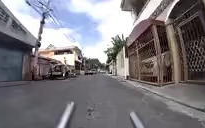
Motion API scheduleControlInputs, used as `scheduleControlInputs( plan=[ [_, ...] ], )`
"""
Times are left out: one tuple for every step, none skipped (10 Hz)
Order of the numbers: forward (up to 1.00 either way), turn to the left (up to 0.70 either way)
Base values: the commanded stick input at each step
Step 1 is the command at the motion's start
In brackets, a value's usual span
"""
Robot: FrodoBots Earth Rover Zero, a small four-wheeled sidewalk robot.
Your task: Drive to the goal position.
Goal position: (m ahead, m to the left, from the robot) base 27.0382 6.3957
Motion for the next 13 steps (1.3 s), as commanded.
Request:
scheduleControlInputs(
  plan=[
    [1.00, 0.00],
    [1.00, 0.00],
    [1.00, 0.00],
    [1.00, 0.00],
    [1.00, 0.00],
    [1.00, -0.11],
    [1.00, -0.29],
    [1.00, -0.40],
    [1.00, -0.40],
    [1.00, -0.40],
    [1.00, -0.40],
    [1.00, -0.29],
    [1.00, 0.00]
  ],
)
